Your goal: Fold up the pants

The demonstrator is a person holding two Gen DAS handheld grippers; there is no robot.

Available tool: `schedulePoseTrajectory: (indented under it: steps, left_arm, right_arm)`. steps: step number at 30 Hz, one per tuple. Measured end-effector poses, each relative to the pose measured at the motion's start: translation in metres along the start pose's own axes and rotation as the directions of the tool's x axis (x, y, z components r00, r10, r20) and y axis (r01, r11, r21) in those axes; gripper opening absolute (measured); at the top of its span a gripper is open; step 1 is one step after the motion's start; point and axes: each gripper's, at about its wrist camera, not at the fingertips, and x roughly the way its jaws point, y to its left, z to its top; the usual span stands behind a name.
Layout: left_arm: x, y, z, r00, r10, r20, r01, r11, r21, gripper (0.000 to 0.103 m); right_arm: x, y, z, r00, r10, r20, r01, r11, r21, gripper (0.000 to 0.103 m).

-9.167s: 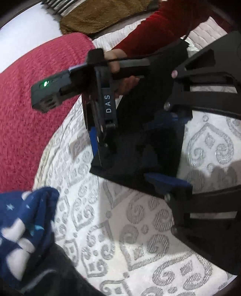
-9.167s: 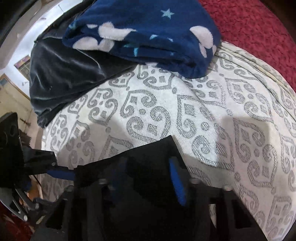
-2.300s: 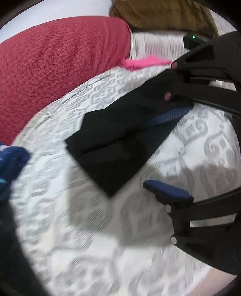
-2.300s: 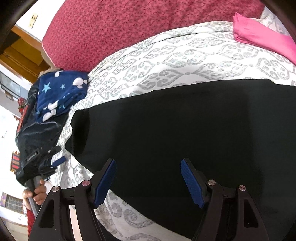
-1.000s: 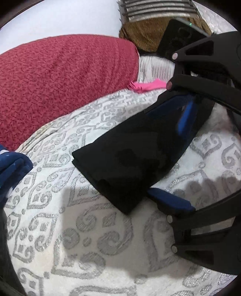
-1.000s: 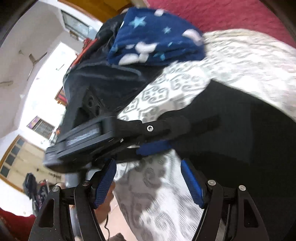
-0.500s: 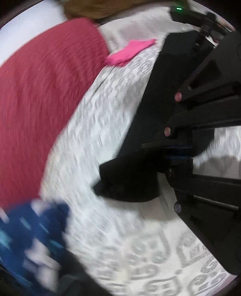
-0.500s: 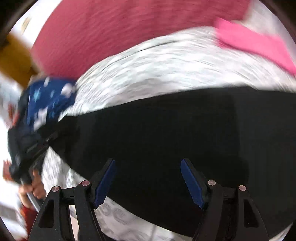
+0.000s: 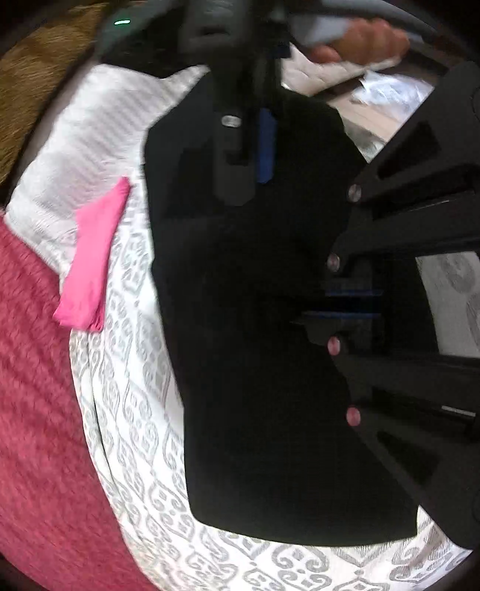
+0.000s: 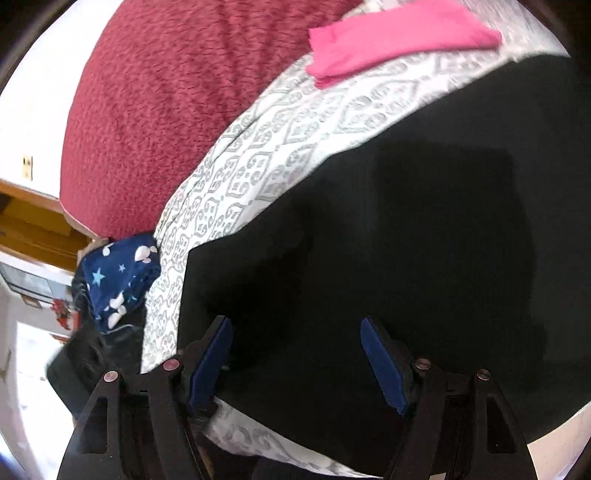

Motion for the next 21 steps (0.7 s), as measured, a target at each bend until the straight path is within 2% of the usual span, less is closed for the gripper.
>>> schedulePoseTrajectory:
  steps: [3,5,9,17,19,21]
  left_arm:
    - [0.002,0.003,0.001,1.000,0.001,-0.006,-0.001,1.000,0.009,0.007]
    - [0.002,0.013,0.005,1.000,-0.022,-0.012,0.022,1.000,-0.022,0.007]
    - [0.009,0.008,0.009,0.999,-0.038,-0.017,0.038,0.998,-0.045,0.007]
    - [0.008,0.003,0.003,0.999,-0.044,0.008,0.044,0.999,-0.006,0.007]
    - [0.009,0.002,0.002,0.999,-0.044,0.009,0.044,0.999,0.000,0.008]
    - [0.009,0.001,0.002,0.999,-0.045,0.012,0.044,0.999,0.007,0.008]
  right_arm:
    - [-0.001,-0.011,0.008,0.999,0.034,-0.029,-0.033,0.999,0.026,0.074]
    - [0.002,-0.011,0.012,0.997,0.057,-0.043,-0.056,0.998,0.039,0.074]
    - [0.015,-0.005,0.019,0.990,0.102,-0.099,-0.096,0.993,0.066,0.076]
    - [0.038,0.000,0.027,0.953,0.204,-0.222,-0.159,0.966,0.204,0.081]
    - [0.046,0.002,0.030,0.949,0.208,-0.235,-0.154,0.961,0.228,0.081]
    - [0.053,0.007,0.037,0.958,0.174,-0.230,-0.124,0.969,0.214,0.081]
